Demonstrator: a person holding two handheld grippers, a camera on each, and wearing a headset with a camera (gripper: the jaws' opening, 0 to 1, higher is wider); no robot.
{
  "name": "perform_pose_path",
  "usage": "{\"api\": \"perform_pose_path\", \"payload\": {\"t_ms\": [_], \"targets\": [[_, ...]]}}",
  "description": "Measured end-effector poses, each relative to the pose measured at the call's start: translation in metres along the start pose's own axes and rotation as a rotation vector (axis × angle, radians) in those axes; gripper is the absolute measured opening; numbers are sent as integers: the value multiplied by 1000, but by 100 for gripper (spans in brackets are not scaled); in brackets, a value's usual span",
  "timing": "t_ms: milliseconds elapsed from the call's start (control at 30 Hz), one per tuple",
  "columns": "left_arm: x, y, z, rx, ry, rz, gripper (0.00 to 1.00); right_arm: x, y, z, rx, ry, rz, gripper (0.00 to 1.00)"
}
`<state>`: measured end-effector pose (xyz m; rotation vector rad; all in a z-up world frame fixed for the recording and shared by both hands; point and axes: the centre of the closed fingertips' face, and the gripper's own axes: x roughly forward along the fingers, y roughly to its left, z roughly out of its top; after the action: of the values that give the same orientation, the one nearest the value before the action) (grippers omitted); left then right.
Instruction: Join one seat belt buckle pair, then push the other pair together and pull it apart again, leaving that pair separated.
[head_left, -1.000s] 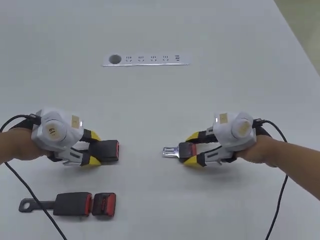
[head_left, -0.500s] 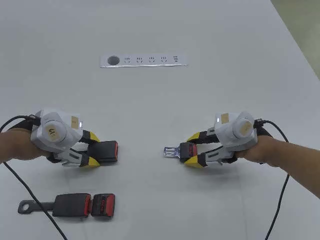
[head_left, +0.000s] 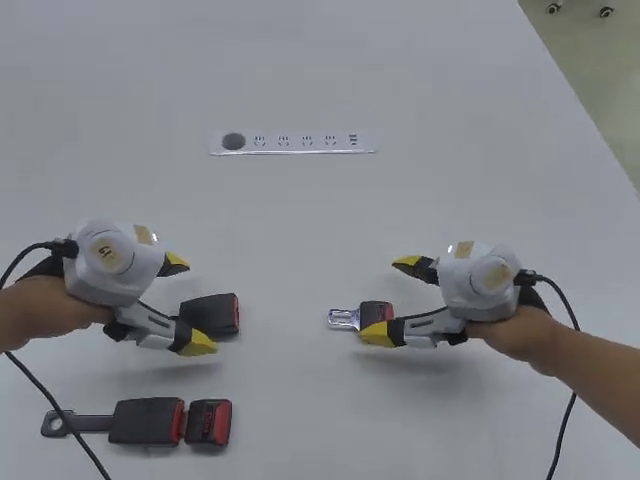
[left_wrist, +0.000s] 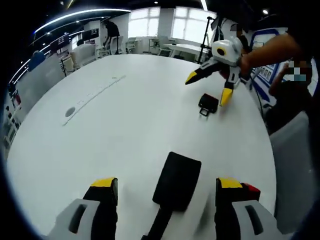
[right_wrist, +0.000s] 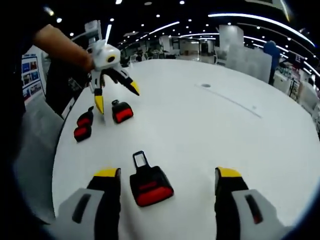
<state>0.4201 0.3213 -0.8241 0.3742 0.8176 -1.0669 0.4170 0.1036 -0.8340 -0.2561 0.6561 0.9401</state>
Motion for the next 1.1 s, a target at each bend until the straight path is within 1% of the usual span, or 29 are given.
{"api": "perform_pose_path", "payload": {"t_ms": [33, 67, 100, 133, 167, 200, 233, 267, 333, 367, 500, 567, 600, 633, 667, 700, 733, 800, 867, 967, 1033, 1067, 1100], "targets": [[-3, 3, 0, -31, -8, 21, 84, -1, -2, 2, 3, -11, -29, 80], [-8, 4, -1, -77, -15, 40, 86, -2, -3, 4, 8, -17, -51, 81], [-11, 5, -1, -97, -23, 51, 87, -3, -4, 7, 17, -32, -86, 82], [-16, 7, -1, -118, -41, 77, 89, -4, -4, 10, 31, -48, -102, 83], [-19, 8, -2, -133, -47, 92, 91, -5, -3, 12, 39, -58, -112, 84], [-23, 8, -4, -159, -60, 110, 92, -7, -3, 14, 40, -64, -132, 84], [-27, 8, -3, -174, -79, 123, 92, -8, -2, 14, 39, -65, -139, 84], [-29, 7, -3, -183, -91, 128, 93, -8, 0, 15, 35, -65, -153, 85], [-36, 4, -7, -194, -91, 145, 95, -9, 5, 17, 49, -72, -168, 87], [-40, 2, -9, -197, -98, 160, 95, -10, 6, 18, 49, -74, -188, 88], [-54, -4, -9, -237, -148, 210, 100, -15, 15, 23, 77, -92, -212, 90], [-59, -8, -9, -256, -165, 215, 100, -18, 19, 25, 69, -94, -240, 92], [-62, -11, -10, -275, -171, 216, 100, -21, 21, 26, 81, -104, -253, 92], [-65, -13, -12, -281, -174, 222, 100, -23, 22, 28, 97, -117, -266, 92], [-67, -14, -12, -288, -182, 233, 100, -26, 25, 29, 108, -125, -284, 93], [-70, -15, -13, -296, -193, 242, 100, -27, 27, 28, 117, -126, -293, 93], [-73, -19, -14, -304, -201, 245, 100, -28, 29, 28, 124, -128, -299, 93], [-80, -24, -16, -320, -216, 257, 100, -32, 36, 30, 140, -146, -300, 94], [-87, -30, -16, -340, -250, 266, 100, -34, 44, 30, 135, -146, -301, 95], [-95, -39, -23, -369, -270, 269, 100, -38, 52, 29, 140, -152, -304, 95], [-101, -45, -29, -375, -275, 283, 100, -43, 60, 28, 143, -159, -312, 96], [-104, -47, -30, -373, -285, 288, 100, -44, 62, 27, 142, -161, -312, 96], [-107, -51, -31, -383, -300, 290, 100, -45, 66, 26, 143, -163, -312, 96]]}}
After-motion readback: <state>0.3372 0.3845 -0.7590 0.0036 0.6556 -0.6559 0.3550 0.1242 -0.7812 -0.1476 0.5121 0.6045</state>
